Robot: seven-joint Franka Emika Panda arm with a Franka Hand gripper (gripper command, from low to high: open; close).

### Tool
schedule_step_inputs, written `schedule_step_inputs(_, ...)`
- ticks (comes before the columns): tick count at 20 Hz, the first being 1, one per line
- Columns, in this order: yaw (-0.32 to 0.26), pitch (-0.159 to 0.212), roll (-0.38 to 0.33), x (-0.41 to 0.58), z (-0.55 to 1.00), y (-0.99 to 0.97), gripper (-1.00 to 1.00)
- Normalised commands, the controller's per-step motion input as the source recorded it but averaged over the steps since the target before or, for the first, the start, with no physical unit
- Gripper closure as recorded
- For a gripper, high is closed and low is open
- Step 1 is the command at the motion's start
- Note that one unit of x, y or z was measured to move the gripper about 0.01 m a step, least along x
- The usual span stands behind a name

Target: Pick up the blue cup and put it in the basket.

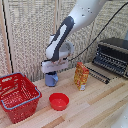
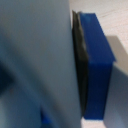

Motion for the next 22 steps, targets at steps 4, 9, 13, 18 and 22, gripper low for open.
schedule_step_inputs(4,0.002,0.037,0.059,0.211,0.74,0.01,1.0)
schedule_step_inputs(9,0.019,0.09,0.037,0.322,0.95,0.0,1.0)
schedule_step_inputs(13,0.039,0.11,0.005,0.298,0.96,0.13,1.0)
schedule_step_inputs(18,0.023,0.121,0.0,0.077,0.82,0.67,1.0)
schedule_step_inputs(22,0.0,0.06,0.0,0.0,0.66,0.89,1.0)
